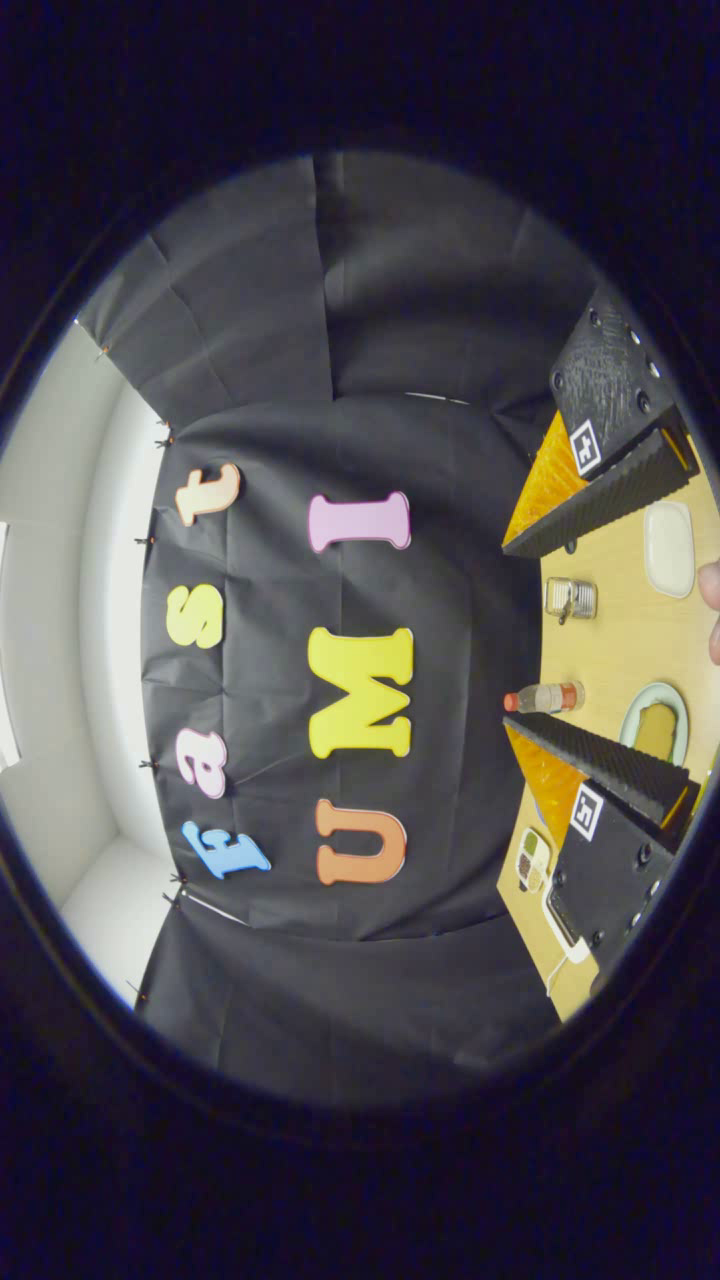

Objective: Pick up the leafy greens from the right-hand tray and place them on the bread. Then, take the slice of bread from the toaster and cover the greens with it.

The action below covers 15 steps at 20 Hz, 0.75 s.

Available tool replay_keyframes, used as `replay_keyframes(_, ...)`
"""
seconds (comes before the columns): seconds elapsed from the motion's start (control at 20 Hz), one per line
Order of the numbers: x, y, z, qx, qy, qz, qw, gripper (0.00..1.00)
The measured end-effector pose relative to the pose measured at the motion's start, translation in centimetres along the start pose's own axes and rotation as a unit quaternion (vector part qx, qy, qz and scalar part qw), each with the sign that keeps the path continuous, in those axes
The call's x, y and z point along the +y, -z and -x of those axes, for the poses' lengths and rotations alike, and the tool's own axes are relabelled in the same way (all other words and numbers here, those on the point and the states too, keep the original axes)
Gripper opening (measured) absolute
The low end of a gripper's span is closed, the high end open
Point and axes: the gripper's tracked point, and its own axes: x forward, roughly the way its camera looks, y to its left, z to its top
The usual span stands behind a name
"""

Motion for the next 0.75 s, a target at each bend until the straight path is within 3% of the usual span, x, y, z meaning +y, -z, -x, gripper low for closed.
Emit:
replay_keyframes(0.45,-1.9,-1.2,2.0,-0.012,0.038,-0.007,0.999,0.95)
replay_keyframes(0.75,-0.5,-2.1,1.8,-0.023,0.045,-0.008,0.999,0.96)
